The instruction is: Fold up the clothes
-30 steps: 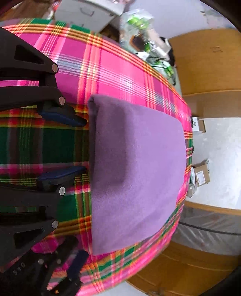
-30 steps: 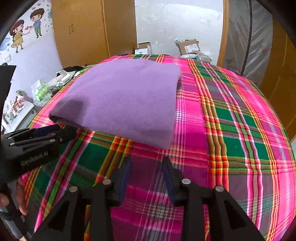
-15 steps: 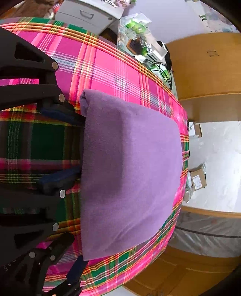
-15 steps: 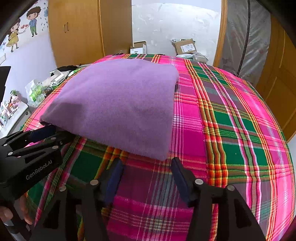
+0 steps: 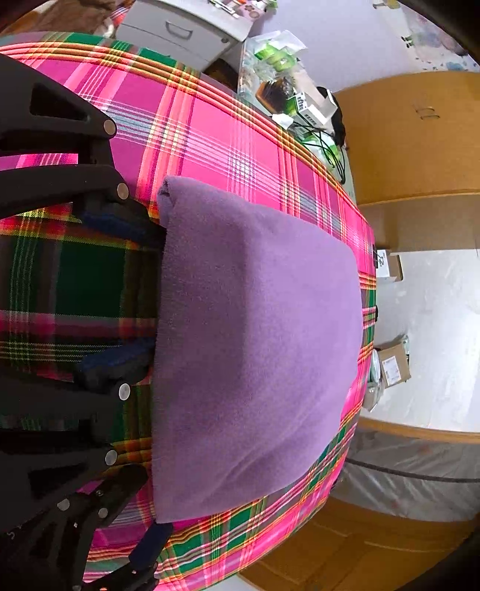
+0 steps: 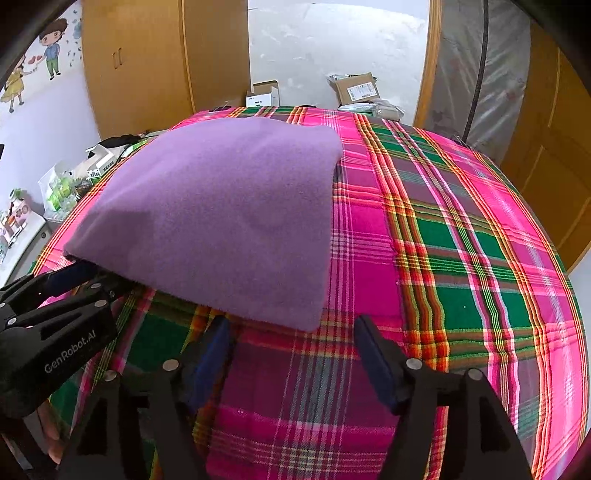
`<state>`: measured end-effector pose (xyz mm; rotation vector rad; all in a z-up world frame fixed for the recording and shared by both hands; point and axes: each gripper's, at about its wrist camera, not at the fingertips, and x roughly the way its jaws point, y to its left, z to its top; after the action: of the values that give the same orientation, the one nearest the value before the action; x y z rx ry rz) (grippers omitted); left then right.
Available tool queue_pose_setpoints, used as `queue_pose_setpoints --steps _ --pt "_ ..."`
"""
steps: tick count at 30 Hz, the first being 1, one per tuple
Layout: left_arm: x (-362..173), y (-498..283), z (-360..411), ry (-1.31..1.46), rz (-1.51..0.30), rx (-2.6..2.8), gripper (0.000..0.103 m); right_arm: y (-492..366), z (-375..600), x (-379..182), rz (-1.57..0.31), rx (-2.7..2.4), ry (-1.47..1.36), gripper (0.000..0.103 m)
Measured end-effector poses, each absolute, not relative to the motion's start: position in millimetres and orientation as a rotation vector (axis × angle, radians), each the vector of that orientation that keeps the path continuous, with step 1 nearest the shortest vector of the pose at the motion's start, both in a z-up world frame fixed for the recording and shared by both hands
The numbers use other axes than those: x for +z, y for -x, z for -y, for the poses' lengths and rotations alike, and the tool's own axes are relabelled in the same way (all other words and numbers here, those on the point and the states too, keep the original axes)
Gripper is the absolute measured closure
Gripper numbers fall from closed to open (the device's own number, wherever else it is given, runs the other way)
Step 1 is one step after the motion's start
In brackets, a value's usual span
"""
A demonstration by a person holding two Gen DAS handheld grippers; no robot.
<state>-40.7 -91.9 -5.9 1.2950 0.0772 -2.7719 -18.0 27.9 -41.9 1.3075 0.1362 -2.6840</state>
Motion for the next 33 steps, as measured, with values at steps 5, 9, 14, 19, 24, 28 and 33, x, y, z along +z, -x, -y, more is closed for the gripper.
queue_pose_setpoints --steps 5,9,14,19,24,28,33 --pt "-6.1 40.7 92.4 -1.294 -0.078 -2.77 0.049 15.6 -29.3 -41.9 -0.127 -2.684 -1.308 0.034" --pt "-6.2 40.8 91.7 -1.294 -0.078 -2.77 0.049 14.4 -29.4 -41.9 -0.126 -2.683 -1.307 0.034" --pt "-6.1 39.4 92.0 -1.294 -0.084 -2.771 0.049 13.8 -28.4 -42.0 -0.128 -2.684 -1.307 0.034" --pt "-5.8 39.7 93.0 -1.295 -0.084 -2.772 0.049 13.8 -28.2 -41.9 -0.127 -2.685 -1.308 0.034" --pt "-5.9 39.7 92.6 -1.294 -0.085 -2.772 0.049 13.6 -27.4 -41.9 -0.126 -2.686 -1.308 0.033" --pt "-6.1 40.1 92.7 -1.295 -0.085 -2.772 0.049 13.7 -27.4 -41.7 -0.127 -2.685 -1.308 0.033" --pt "-6.2 40.5 92.9 -1.295 -0.084 -2.773 0.049 13.7 -27.6 -41.8 -0.127 -2.685 -1.308 0.033"
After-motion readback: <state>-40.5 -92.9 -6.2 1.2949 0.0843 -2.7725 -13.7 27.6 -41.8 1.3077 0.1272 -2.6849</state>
